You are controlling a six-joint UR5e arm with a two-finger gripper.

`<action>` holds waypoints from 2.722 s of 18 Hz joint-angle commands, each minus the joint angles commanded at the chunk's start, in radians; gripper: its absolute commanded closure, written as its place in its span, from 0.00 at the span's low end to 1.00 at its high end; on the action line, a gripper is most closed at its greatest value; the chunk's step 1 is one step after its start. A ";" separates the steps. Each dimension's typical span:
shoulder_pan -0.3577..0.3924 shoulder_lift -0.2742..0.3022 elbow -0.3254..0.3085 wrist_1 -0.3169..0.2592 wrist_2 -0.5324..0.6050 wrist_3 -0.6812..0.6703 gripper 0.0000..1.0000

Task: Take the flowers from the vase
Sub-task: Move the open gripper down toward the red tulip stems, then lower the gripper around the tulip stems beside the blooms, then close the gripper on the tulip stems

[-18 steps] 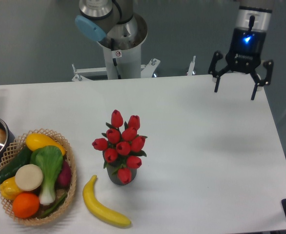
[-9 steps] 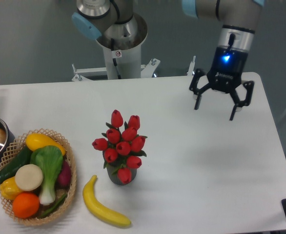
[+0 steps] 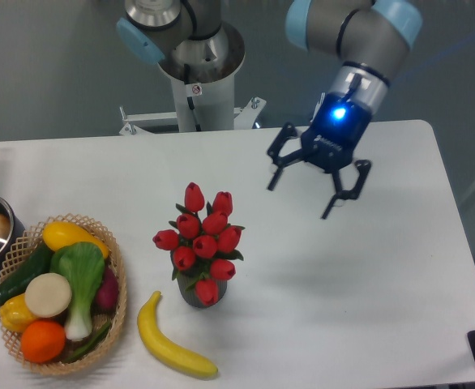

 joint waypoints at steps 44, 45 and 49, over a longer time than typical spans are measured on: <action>-0.199 -0.206 0.073 0.014 -0.026 0.138 0.00; -0.199 -0.206 0.073 0.014 -0.028 0.140 0.00; -0.198 -0.207 0.073 0.015 -0.028 0.140 0.00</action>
